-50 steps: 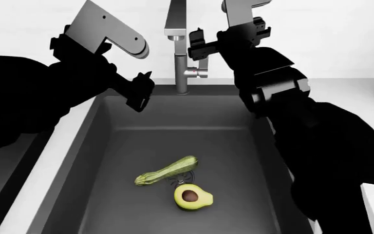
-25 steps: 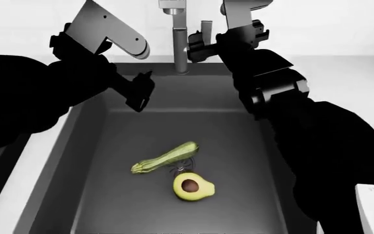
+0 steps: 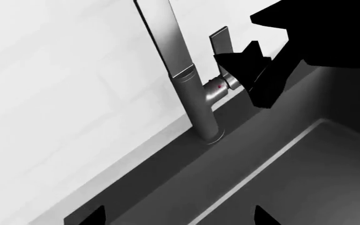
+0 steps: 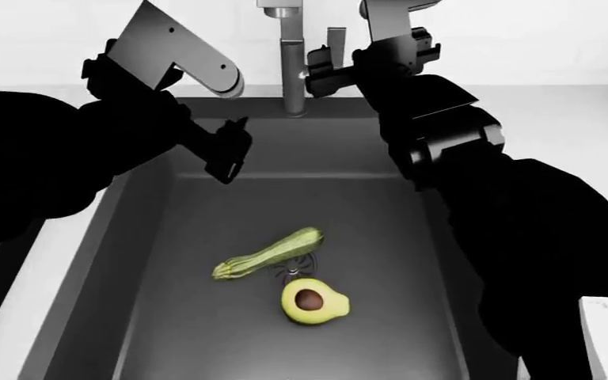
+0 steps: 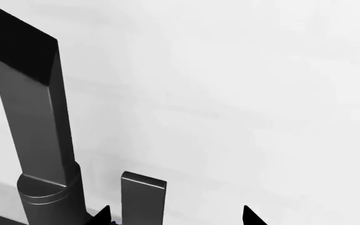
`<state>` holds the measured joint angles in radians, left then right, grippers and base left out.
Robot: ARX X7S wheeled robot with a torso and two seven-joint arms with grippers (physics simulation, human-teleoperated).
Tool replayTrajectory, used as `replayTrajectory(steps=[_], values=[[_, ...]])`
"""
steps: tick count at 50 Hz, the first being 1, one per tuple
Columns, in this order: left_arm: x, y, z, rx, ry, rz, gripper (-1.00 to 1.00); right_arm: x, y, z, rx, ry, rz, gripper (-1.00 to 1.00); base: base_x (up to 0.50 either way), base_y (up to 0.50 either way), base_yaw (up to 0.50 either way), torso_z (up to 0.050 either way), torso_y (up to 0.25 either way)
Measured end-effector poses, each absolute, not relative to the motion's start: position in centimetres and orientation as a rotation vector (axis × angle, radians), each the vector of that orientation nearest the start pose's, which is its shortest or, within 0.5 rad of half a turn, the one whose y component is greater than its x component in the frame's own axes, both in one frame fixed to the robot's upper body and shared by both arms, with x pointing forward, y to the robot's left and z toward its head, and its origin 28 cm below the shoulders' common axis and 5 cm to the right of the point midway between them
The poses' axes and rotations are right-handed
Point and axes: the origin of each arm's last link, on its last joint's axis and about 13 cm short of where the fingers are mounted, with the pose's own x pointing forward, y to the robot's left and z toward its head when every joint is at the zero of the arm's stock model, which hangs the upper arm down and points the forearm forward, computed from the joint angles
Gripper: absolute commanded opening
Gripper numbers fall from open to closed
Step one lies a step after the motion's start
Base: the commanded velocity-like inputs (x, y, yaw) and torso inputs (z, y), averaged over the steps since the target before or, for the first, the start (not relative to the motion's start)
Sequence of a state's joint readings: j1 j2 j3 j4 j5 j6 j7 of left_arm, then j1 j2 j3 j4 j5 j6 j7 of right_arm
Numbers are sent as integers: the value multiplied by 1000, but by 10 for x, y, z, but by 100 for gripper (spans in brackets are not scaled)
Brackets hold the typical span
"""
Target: Pick up the fruits and vegetables and place them in the sink. Turn on the sink faucet to wash them. Then turn the sink off and put them in the tray.
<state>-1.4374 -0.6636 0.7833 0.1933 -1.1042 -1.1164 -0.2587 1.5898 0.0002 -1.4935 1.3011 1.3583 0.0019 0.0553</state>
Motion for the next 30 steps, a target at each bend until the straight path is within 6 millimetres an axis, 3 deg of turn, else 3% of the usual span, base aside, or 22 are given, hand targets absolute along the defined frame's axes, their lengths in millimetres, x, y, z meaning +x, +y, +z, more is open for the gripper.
replayTrajectory(steps=[30], values=[[297,234,309,484,121,-407,100,437,-55,282,-149,-75,134,100,0,0,0,0,-13]])
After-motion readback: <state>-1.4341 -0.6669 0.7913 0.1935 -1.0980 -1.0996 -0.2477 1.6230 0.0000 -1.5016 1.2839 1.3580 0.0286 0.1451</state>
